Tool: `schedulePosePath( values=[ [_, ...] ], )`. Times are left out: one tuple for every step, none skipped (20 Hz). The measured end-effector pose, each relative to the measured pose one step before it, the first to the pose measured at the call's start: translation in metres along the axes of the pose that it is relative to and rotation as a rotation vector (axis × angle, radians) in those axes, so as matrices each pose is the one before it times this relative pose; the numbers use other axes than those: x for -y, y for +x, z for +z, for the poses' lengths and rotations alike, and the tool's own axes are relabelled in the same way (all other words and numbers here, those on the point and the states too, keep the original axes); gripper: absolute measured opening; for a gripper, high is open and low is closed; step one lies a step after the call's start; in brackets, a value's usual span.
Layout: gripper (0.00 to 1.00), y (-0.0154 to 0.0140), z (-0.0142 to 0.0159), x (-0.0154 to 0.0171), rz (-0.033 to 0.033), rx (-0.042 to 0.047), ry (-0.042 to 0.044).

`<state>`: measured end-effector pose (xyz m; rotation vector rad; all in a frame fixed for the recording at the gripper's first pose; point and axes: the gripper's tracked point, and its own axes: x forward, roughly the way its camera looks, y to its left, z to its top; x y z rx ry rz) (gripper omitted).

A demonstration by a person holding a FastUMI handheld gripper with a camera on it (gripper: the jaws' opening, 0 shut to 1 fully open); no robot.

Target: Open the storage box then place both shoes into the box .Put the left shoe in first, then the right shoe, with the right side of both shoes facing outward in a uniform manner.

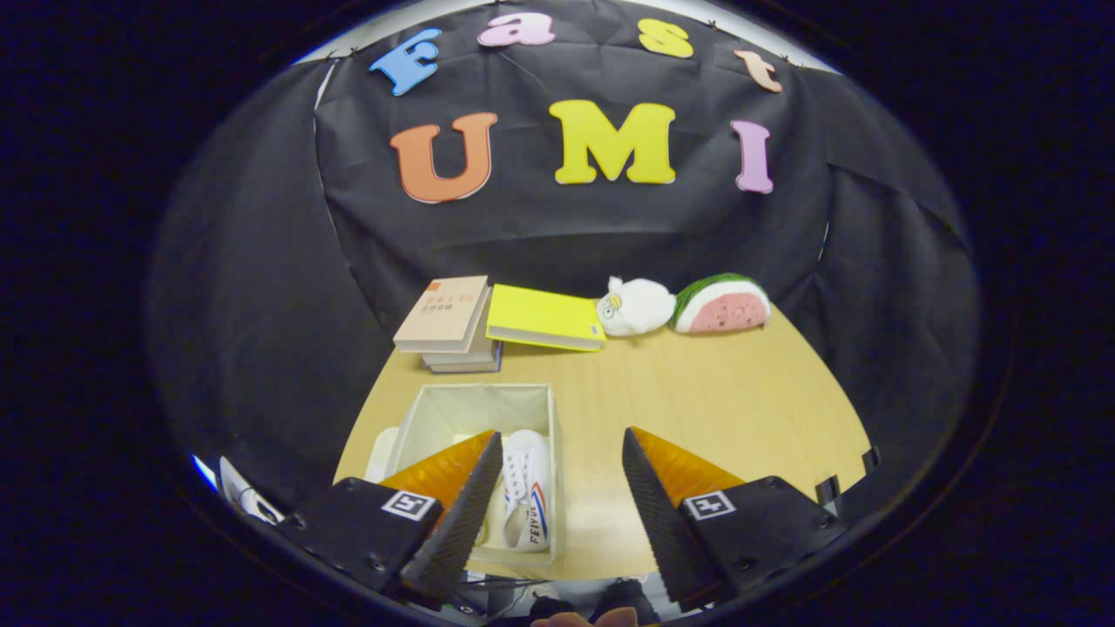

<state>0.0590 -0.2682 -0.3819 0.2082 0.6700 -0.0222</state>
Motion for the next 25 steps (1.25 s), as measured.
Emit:
schedulePosePath(
  values=[
    [0.95, -0.00898, 0.00619, 0.00443, -0.01233, 0.03984, -0.00227],
    [1.00, -0.00601, 0.00515, 0.00441, -0.00441, 0.03895, 0.00529],
    [1.00, -0.00587, 0.00474, 0.00332, -0.00357, 0.03664, 0.00846],
    [1.00, -0.00643, 0.00575, 0.00236, 0.00019, 0.03770, 0.00983],
    [1.00, -0.00313, 0.00208, 0.00420, -0.00850, 0.02680, 0.00296],
    [1.00, -0.00439, 0.00194, 0.00502, -0.01212, 0.02322, -0.00073],
    [1.00, -0.00374, 0.00309, 0.00402, -0.01187, 0.02439, 0.00689],
    [1.00, -0.00620, 0.00517, 0.00341, -0.00507, 0.02866, 0.01189],
    [1.00, -0.00458, 0.00312, 0.00244, -0.00698, 0.02677, 0.00835],
    [1.00, -0.00320, 0.00220, 0.00277, -0.00451, 0.02583, 0.00400],
    [1.00, -0.00389, 0.00009, 0.00375, -0.00487, 0.01999, -0.00471],
    [1.00, -0.00423, 0.00163, 0.00353, -0.00604, 0.01474, -0.00345],
    [1.00, -0.00160, 0.00060, 0.00148, -0.00232, 0.01275, 0.00053],
    [1.00, -0.00182, -0.00003, 0.00013, 0.00054, 0.00610, 0.00896],
    [1.00, 0.00079, -0.00174, 0.00100, 0.00087, -0.00143, 0.01036],
    [1.00, -0.00093, -0.00084, 0.00128, 0.00254, -0.00360, 0.01148],
    [1.00, 0.00023, -0.00054, 0.00272, 0.00226, -0.00270, 0.00659],
    [1.00, -0.00057, 0.00050, 0.00256, -0.00044, -0.00023, -0.00353],
    [1.00, -0.00220, 0.00112, 0.00112, -0.00328, 0.00590, -0.00776],
    [1.00, -0.00223, 0.00378, 0.00082, -0.00163, 0.00478, -0.00992],
    [1.00, -0.00291, 0.00050, 0.00028, -0.00231, 0.00255, -0.01160],
    [1.00, -0.00233, 0.00086, -0.00009, 0.00318, 0.00010, -0.01106],
    [1.00, -0.00077, 0.00054, -0.00005, 0.00286, -0.00059, -0.00576],
    [1.00, -0.00158, 0.00113, -0.00003, 0.00392, 0.00064, 0.00104],
    [1.00, -0.00188, 0.00184, -0.00079, 0.00397, 0.00594, 0.00098]
  ],
)
